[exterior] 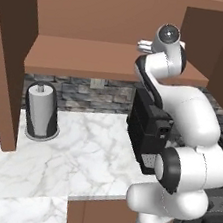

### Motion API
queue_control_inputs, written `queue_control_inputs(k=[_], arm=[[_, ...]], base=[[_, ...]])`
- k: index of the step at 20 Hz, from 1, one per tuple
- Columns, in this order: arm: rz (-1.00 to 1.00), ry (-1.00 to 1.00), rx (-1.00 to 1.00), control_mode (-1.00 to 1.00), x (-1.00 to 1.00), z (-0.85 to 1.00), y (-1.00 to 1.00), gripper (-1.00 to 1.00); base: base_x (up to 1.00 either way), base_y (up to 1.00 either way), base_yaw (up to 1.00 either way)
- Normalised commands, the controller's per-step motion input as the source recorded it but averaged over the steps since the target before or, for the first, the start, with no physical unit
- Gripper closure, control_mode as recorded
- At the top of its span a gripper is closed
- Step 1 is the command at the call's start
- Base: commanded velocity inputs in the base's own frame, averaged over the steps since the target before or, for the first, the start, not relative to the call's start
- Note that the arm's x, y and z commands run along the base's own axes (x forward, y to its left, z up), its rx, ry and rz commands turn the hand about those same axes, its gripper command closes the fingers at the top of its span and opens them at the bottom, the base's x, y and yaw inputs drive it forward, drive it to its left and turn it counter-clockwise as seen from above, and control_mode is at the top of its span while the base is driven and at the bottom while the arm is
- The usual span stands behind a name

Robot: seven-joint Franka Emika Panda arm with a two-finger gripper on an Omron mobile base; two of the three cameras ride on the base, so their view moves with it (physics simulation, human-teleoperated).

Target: Pick the peachs from the cabinet and place them in one bowl. Pick the kiwi from the sink and place it in the other bowl.

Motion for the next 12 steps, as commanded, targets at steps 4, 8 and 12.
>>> queue_control_inputs(k=[4, 8, 12], arm=[[0.0, 0.05, 0.0, -1.0, 0.31, -0.3, 0.0, 1.0], [0.0, 0.05, 0.0, -1.0, 0.09, -0.34, -0.02, 1.0], [0.0, 0.02, 0.0, -1.0, 0.0, -0.23, -0.06, 1.0]], base=[[0.0, 0.0, 0.0], [0.0, 0.0, 0.0], [0.0, 0.0, 0.0]])
